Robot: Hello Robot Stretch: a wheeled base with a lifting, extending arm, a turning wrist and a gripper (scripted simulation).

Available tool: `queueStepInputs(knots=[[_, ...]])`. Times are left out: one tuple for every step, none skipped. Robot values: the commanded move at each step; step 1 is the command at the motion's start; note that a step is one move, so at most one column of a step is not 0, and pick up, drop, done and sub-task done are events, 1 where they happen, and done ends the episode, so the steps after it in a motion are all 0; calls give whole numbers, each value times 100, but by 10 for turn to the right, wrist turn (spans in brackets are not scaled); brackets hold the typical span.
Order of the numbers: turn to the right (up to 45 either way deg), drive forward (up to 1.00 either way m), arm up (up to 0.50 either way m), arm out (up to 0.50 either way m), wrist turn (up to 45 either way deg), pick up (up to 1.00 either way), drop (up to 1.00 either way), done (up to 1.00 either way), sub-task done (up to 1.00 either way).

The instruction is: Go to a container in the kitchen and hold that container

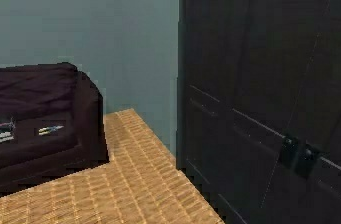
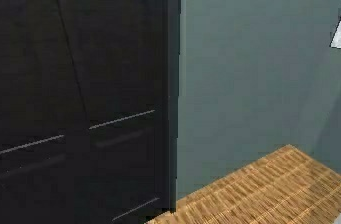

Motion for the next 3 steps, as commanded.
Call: queueStepInputs(knots=[[-240,0,0,0,0,0,0,0,0],[0,100,0,0,0,0,0,0,0],[0,10,0,0,0,0,0,0,0]])
